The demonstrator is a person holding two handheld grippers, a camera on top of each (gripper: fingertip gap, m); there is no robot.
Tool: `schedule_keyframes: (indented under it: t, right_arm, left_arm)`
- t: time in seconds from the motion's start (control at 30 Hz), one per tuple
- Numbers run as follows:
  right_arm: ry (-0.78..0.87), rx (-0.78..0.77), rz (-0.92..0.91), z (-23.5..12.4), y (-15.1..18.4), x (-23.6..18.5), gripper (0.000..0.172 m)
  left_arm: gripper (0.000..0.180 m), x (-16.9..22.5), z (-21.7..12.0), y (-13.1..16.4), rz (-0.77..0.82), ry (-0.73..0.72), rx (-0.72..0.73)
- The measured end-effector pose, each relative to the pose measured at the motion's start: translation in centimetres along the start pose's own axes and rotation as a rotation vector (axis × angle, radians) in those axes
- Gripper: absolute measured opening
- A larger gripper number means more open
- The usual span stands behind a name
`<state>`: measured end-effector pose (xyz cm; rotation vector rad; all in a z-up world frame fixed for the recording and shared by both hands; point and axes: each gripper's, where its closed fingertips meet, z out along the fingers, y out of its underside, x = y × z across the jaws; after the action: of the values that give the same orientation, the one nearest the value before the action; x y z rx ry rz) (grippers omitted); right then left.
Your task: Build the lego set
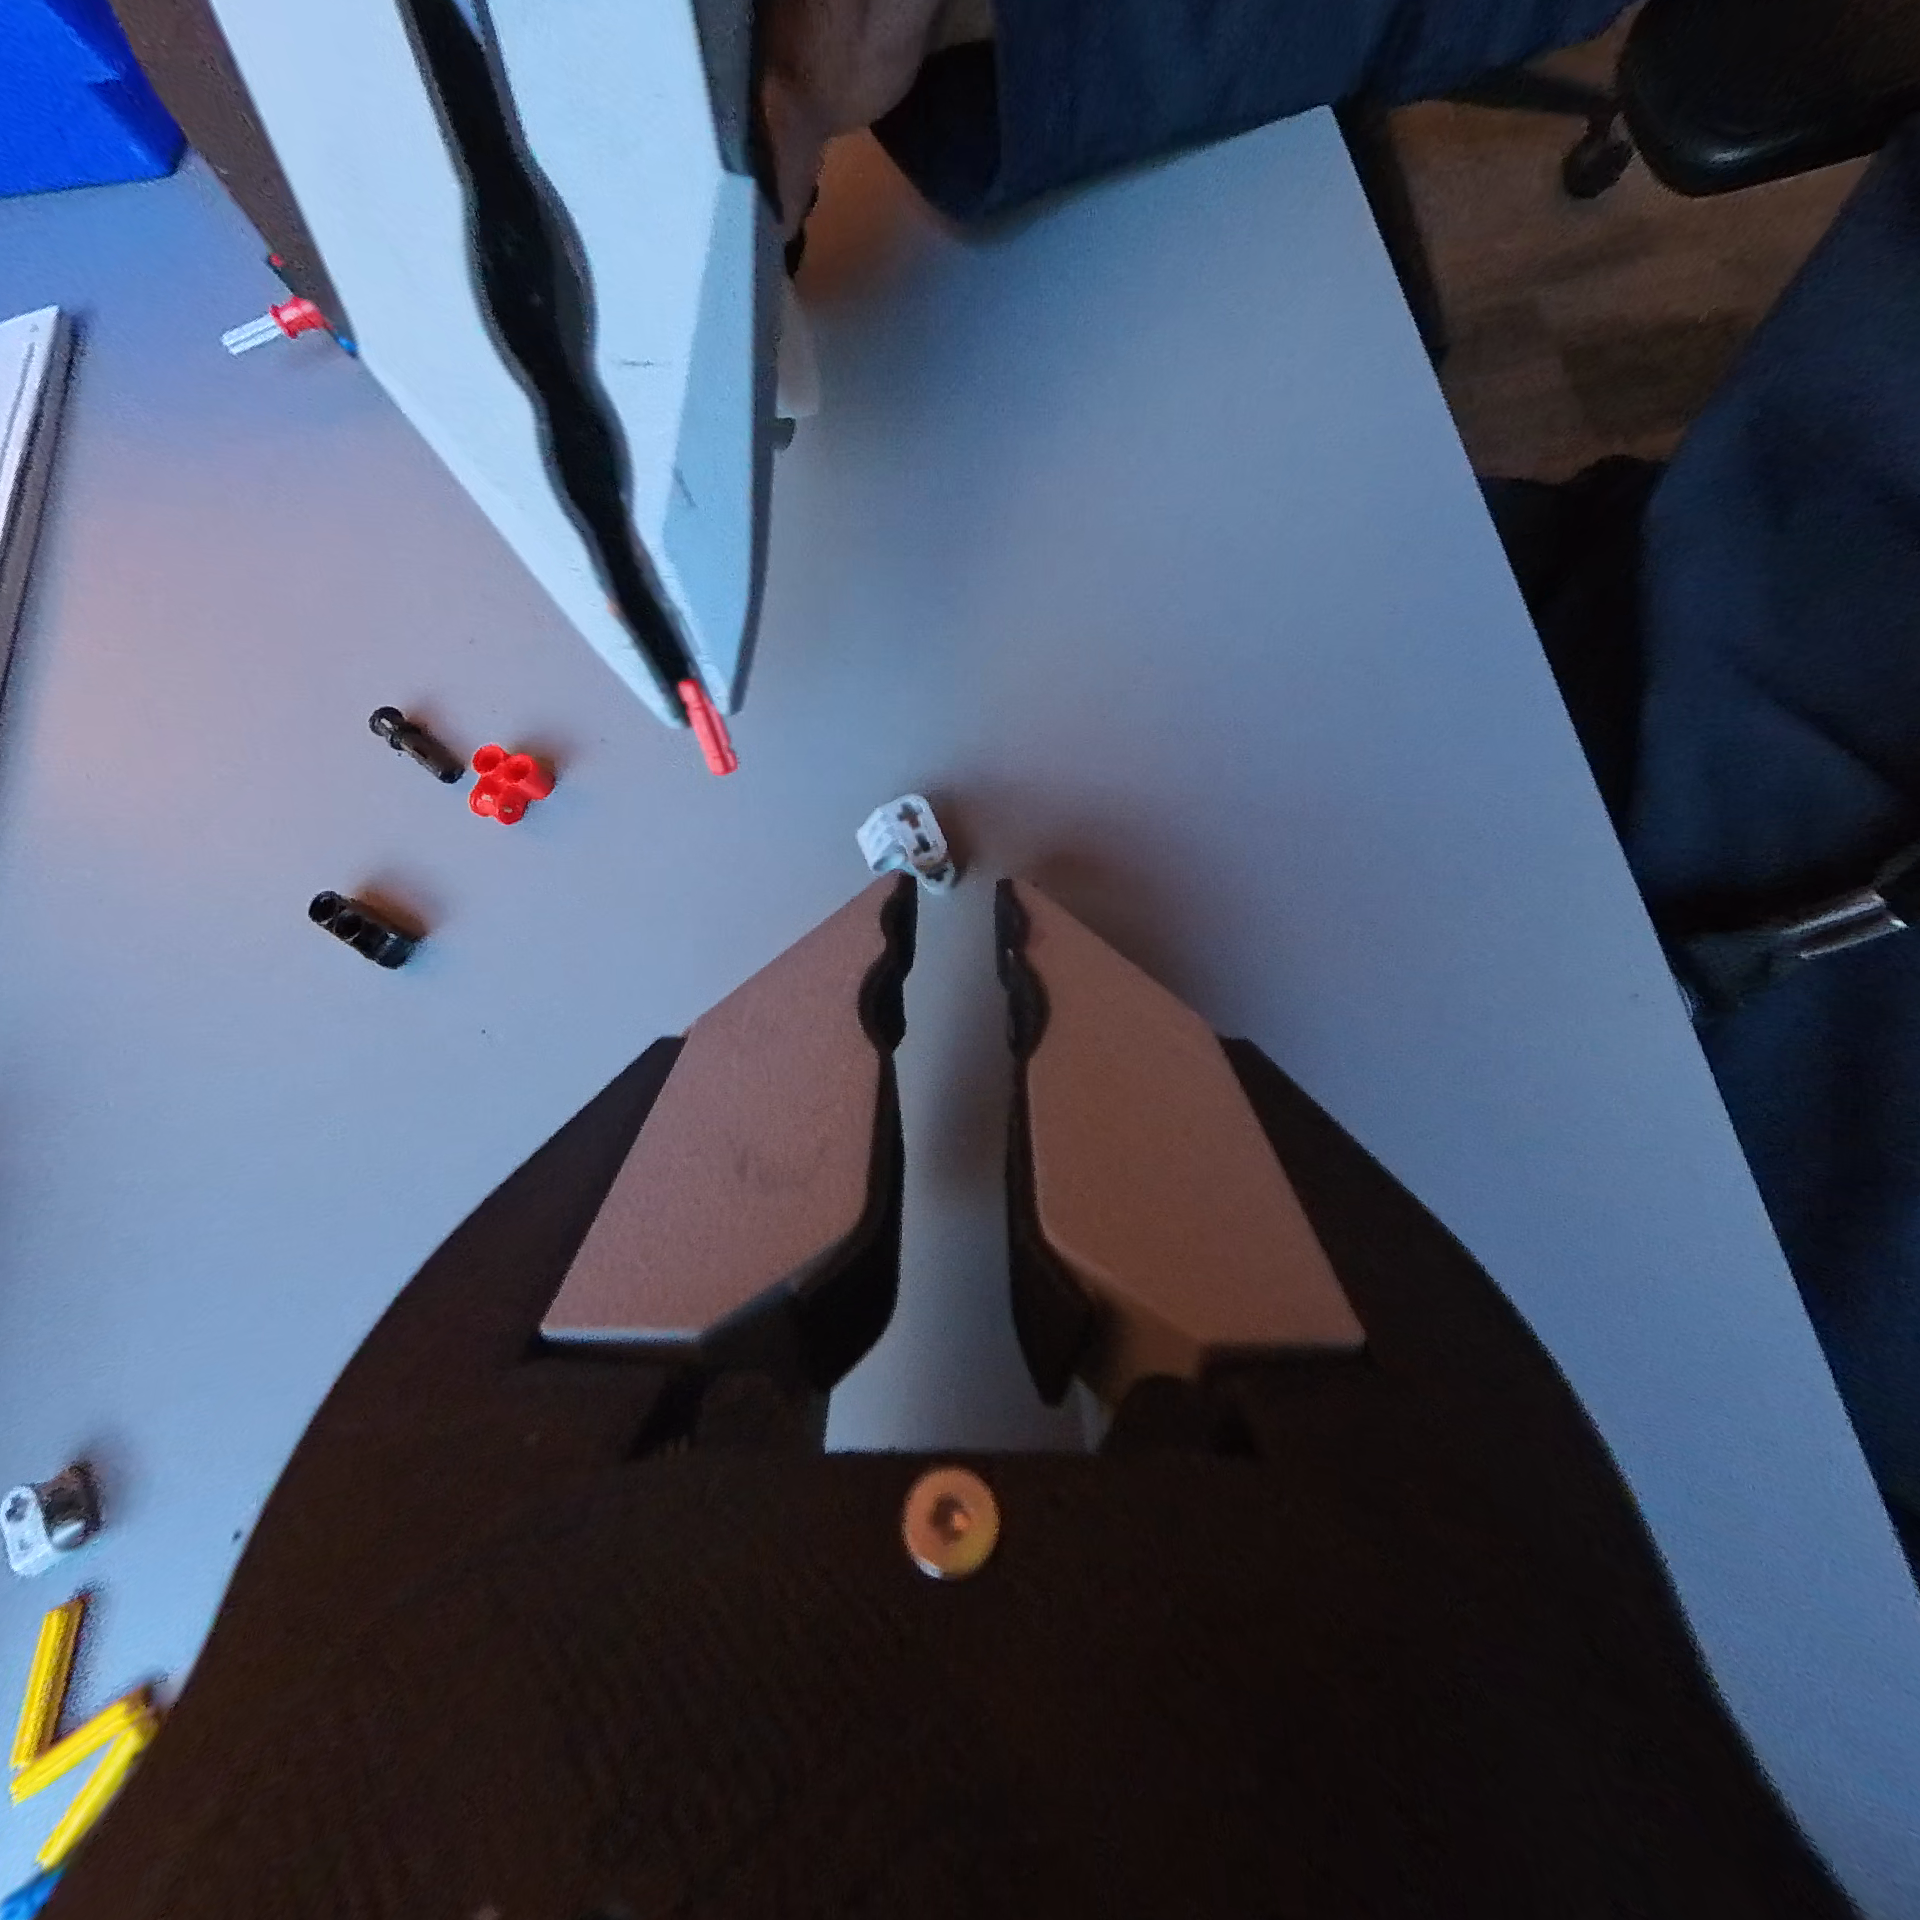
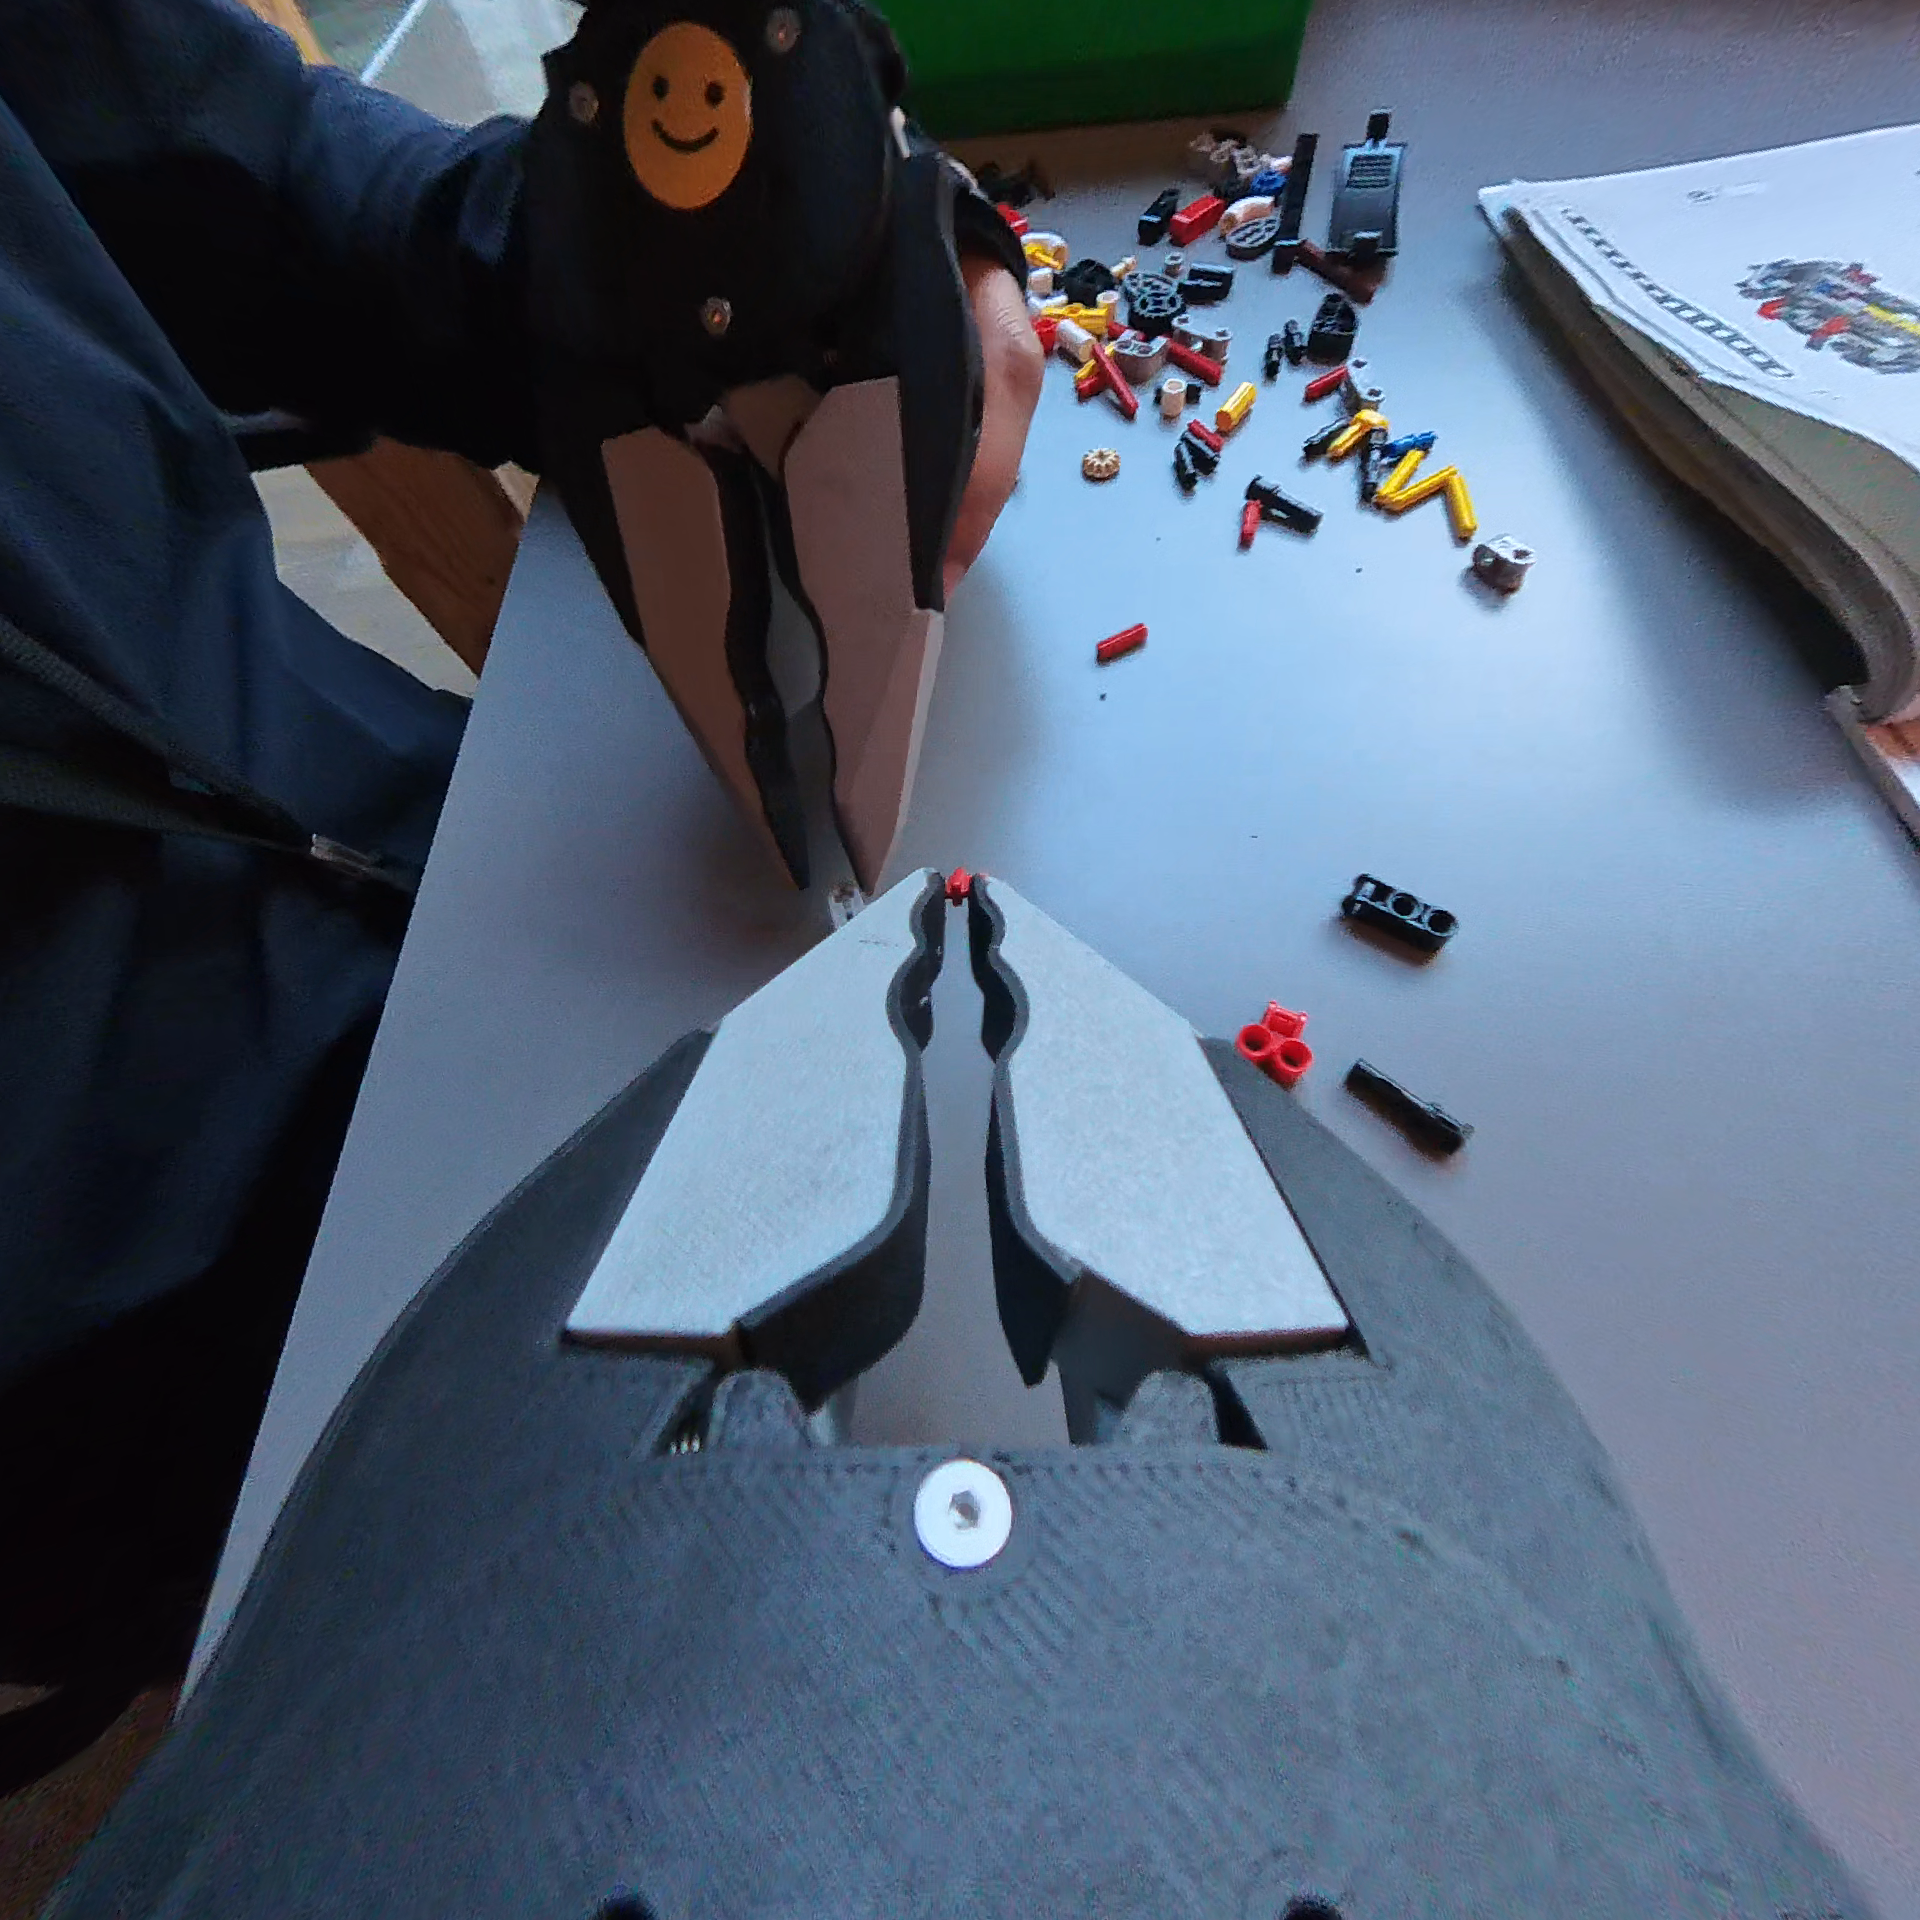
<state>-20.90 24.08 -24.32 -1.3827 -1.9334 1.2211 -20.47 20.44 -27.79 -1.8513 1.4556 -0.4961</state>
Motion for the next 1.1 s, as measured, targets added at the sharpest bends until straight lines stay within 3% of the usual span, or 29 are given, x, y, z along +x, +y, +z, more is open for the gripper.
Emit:
schedule_keyframes:
  t: [0.3,0.77,1.1]
  right_arm:
    - [-0.040,-0.052,-0.087,0.8,0.5,-1.6,0.001]
    - [-0.042,-0.086,-0.129,1.1,0.9,-2.1,0.001]
    - [-0.024,-0.130,-0.146,1.3,1.6,-1.9,0.001]
  left_arm:
    - [0.026,-1.5,0.1,-0.3,-0.088,-0.047,0.010]
    - [0.015,-1.2,1.2,0.0,-0.122,-0.019,-0.033]
    - [0.013,-1.6,0.8,-0.4,-0.139,-0.020,0.010]
